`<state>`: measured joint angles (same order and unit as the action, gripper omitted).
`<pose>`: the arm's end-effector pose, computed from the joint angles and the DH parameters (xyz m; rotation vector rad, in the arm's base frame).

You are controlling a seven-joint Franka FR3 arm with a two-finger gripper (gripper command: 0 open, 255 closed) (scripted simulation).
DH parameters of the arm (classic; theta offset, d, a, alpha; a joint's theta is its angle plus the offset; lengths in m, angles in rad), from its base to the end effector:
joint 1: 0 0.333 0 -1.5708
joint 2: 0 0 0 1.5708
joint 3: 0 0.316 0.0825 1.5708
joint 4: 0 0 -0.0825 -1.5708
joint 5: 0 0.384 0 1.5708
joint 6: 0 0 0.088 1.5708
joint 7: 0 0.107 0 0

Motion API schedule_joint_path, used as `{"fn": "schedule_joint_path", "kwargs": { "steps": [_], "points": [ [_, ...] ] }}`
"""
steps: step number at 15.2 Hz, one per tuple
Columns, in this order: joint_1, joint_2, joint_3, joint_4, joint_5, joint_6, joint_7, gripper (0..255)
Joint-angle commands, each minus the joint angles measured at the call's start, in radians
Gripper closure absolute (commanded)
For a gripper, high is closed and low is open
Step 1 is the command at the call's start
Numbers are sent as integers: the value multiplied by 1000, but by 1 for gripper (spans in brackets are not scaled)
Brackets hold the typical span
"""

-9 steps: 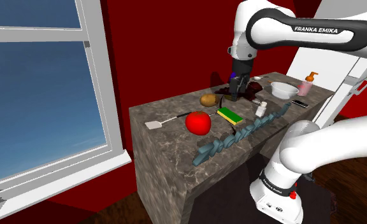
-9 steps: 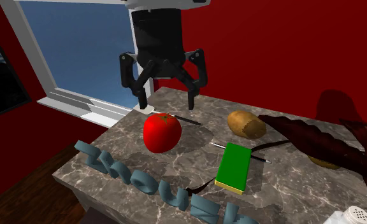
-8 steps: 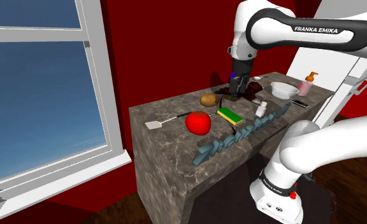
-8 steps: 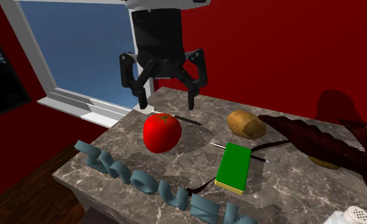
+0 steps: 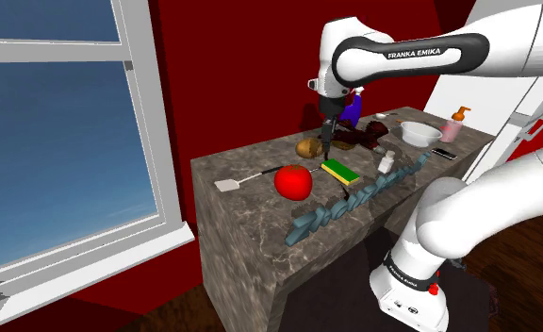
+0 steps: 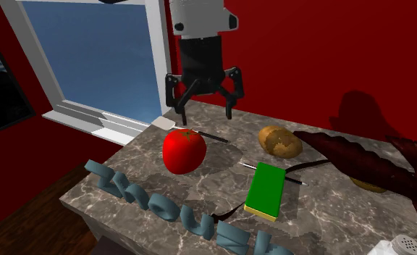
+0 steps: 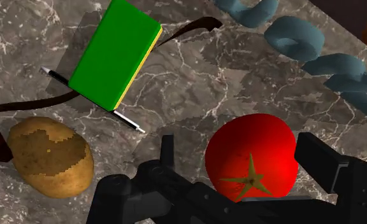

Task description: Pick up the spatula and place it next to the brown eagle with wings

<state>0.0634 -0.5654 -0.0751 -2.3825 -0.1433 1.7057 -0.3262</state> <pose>0.3689 -0.0208 0.5141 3.0062 0.5404 -0.1939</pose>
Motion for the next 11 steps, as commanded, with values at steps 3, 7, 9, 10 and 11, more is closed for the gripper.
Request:
{"fn": "schedule_joint_path", "kwargs": {
  "steps": [3,7,9,10,11],
  "points": [
    [43,141,-37,38,-10,123,-165,0],
    [85,279,-59,95,-1,222,-323,0],
    [104,347,-63,128,8,265,-402,0],
    [113,380,-64,145,14,285,-441,0],
    [121,413,-64,162,21,305,-479,0]
  ]
}}
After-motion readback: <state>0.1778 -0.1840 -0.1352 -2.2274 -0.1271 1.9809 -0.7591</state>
